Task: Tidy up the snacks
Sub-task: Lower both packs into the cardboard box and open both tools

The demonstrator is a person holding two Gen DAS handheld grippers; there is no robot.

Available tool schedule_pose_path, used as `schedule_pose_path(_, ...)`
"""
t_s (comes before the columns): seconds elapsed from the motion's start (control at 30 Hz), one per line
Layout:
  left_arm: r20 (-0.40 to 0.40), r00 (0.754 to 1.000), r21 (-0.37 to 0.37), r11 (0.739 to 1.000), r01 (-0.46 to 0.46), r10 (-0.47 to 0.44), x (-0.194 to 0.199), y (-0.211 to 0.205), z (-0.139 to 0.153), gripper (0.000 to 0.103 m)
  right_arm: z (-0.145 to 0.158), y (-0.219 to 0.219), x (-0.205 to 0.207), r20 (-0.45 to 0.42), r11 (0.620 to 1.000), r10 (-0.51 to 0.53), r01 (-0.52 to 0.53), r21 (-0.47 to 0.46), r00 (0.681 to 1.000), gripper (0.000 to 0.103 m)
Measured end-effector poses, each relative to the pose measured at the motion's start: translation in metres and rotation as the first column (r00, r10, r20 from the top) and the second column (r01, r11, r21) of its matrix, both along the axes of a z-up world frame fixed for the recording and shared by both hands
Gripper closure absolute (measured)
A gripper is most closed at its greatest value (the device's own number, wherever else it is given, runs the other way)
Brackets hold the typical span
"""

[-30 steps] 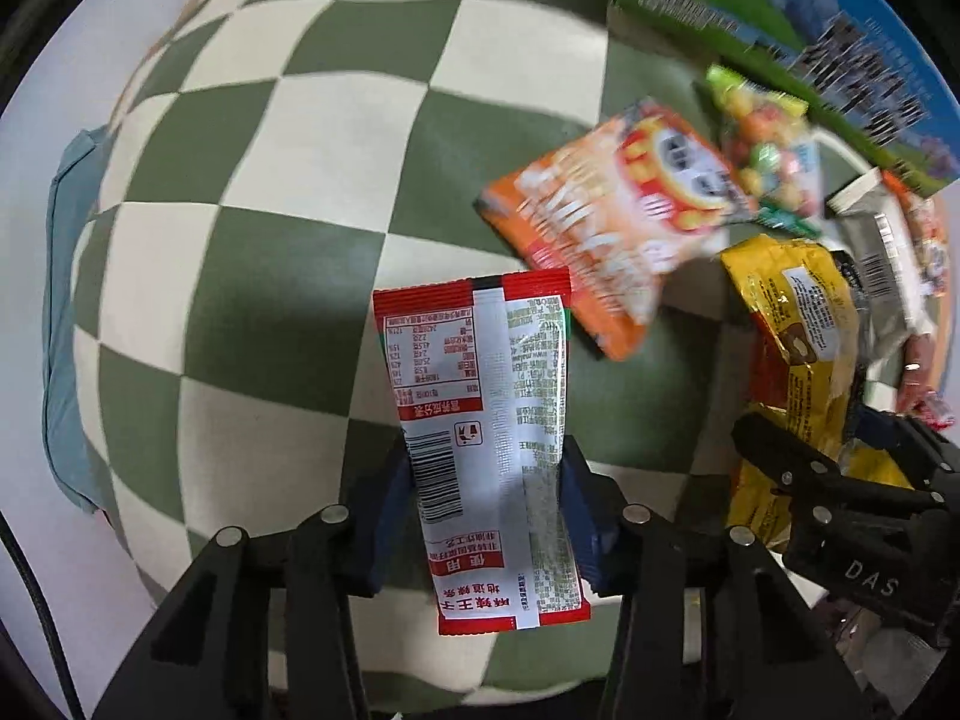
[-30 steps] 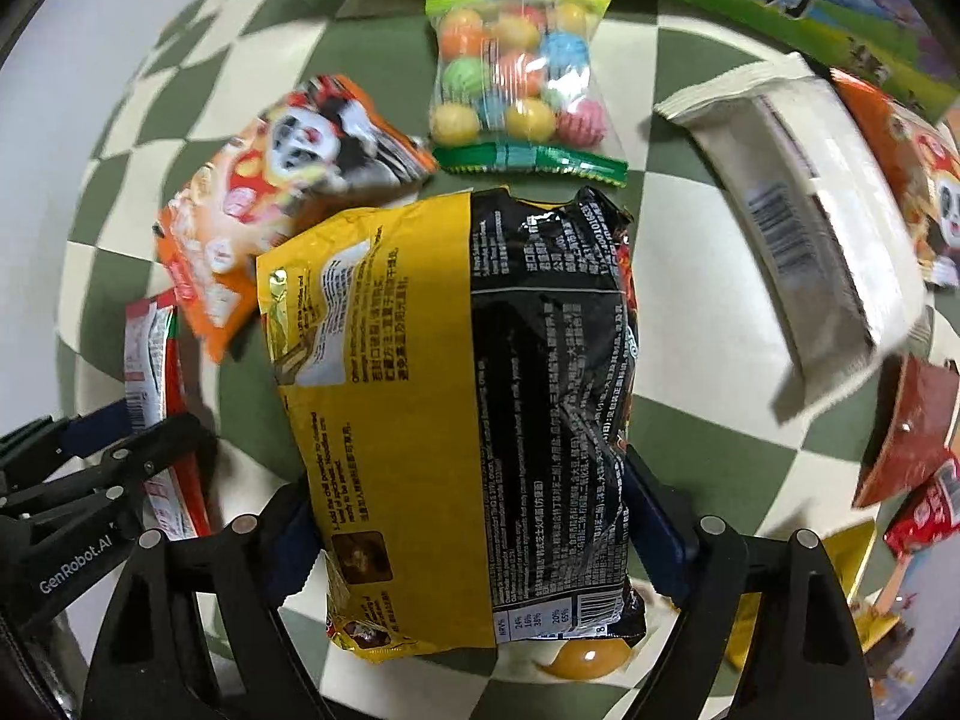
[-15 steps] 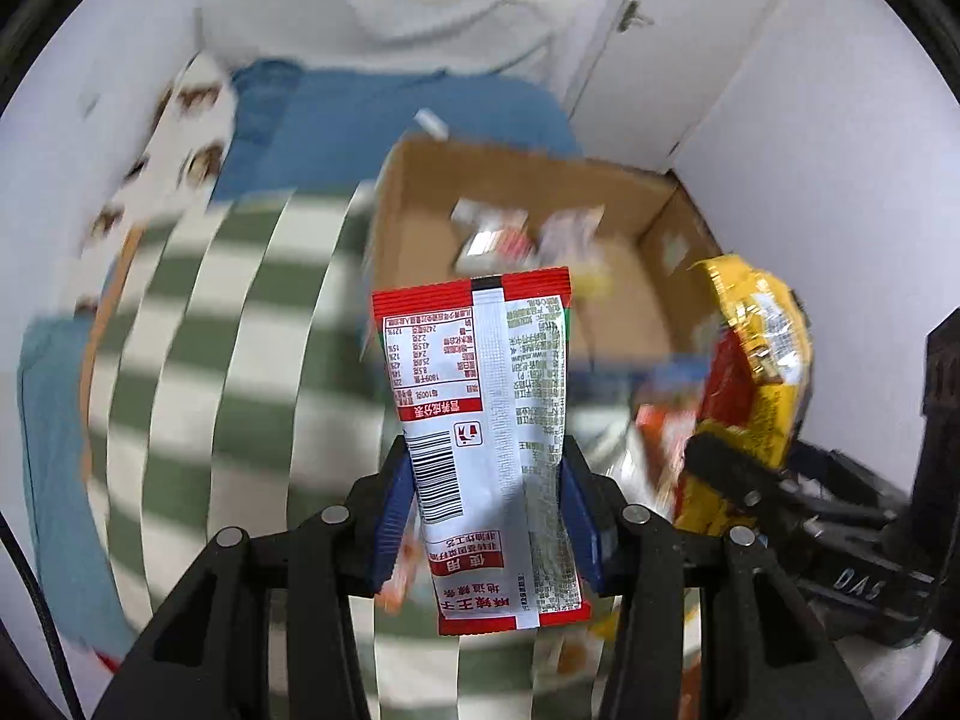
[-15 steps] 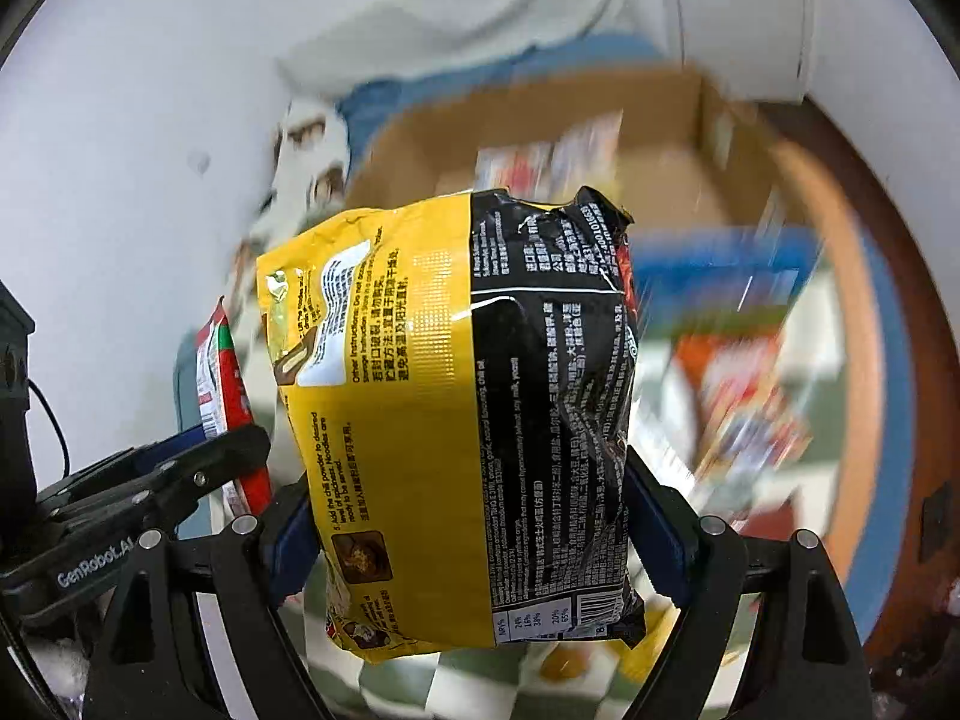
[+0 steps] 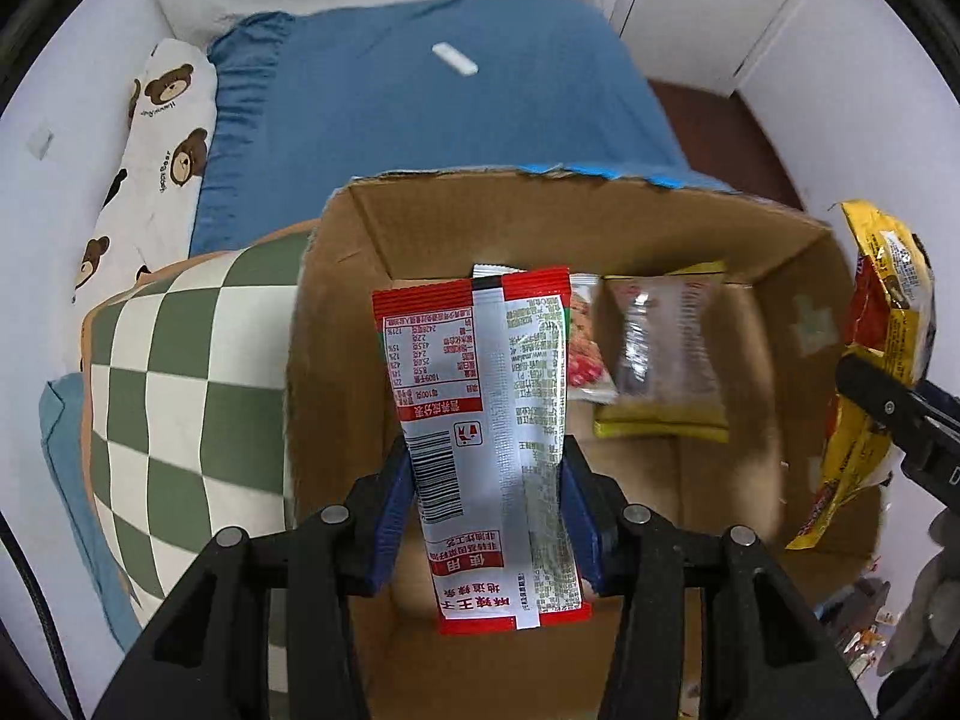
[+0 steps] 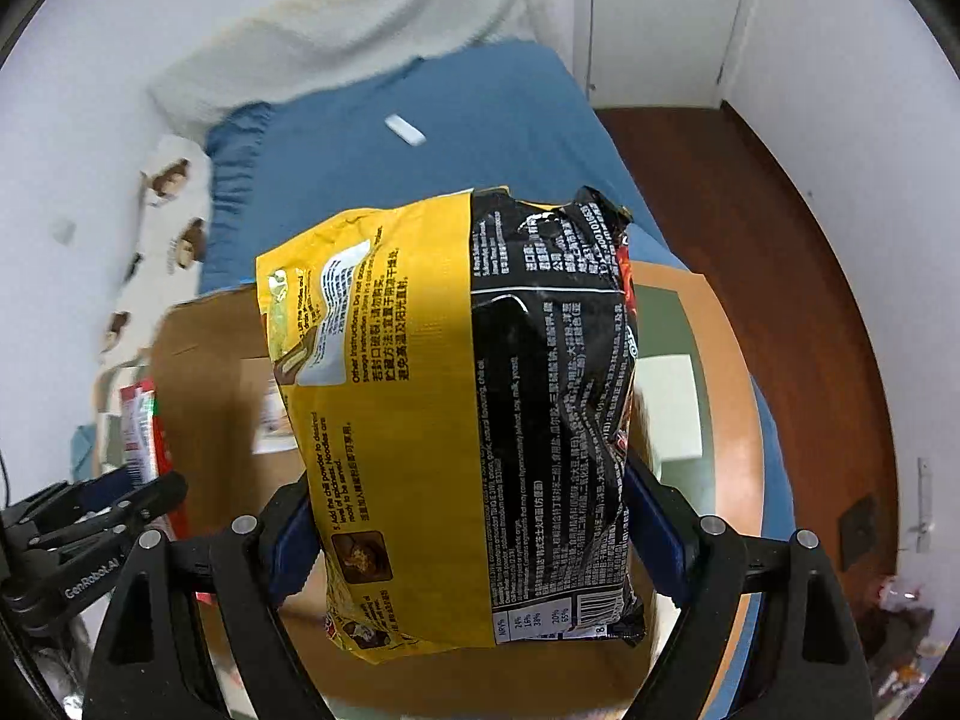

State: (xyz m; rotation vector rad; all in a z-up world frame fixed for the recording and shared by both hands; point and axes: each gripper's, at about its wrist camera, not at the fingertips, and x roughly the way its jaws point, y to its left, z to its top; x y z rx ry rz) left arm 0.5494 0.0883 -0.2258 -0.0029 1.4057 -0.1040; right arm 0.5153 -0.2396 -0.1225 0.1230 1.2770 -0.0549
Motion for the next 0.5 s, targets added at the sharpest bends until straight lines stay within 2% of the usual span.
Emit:
schedule_pose_path(0.1, -0.032, 0.999, 0.037, 0.999, 0.004, -0.003, 0.014, 0.000, -0.014, 0.057, -0.035, -0.010, 0.018, -0.055, 1.000, -0.003, 0.002, -0.007, 0.998, 0.014)
schedule_pose_path(0.17, -0.040, 0.999, 0.042, 0.999, 0.002, -0.001, 0.020, 0.002, -0.019, 0.054, -0.053, 0.007, 0.022, -0.085, 1.000, -0.006, 0.003, -0.031, 0.996, 0.012)
schedule_pose_path(0.2, -0.040, 0.999, 0.041, 0.999, -0.002, 0.003, 0.022, 0.004, -0.019, 0.046, -0.062, 0.013, 0.029, -0.091, 0.999, -0.008, 0.005, -0.035, 0.996, 0.010)
schedule_pose_path(0.23, -0.037, 0.999, 0.032, 0.999, -0.003, 0.005, 0.024, 0.005, -0.020, 0.029, -0.061, 0.025, 0.024, -0.094, 1.000, -0.006, 0.003, -0.029, 0.996, 0.008)
schedule_pose_path(0.3, -0.032, 0.999, 0.038, 0.999, -0.003, 0.004, 0.024, 0.006, -0.020, 0.010, -0.064, 0.037, 0.027, -0.100, 1.000, 0.013, -0.016, -0.026, 0.995, 0.007)
schedule_pose_path(0.4, -0.035, 0.999, 0.017, 1.000, -0.016, 0.017, 0.022, 0.009, -0.019, 0.010, -0.073, 0.056, 0.039, -0.106, 0.999, 0.027, -0.031, -0.031, 0.994, 0.005)
schedule_pose_path(0.5, -0.047, 0.998, -0.013, 0.999, -0.030, 0.029, 0.018, 0.012, -0.019, 0.010, -0.067, 0.063, 0.032, -0.108, 0.999, 0.040, -0.042, -0.023, 0.993, 0.005)
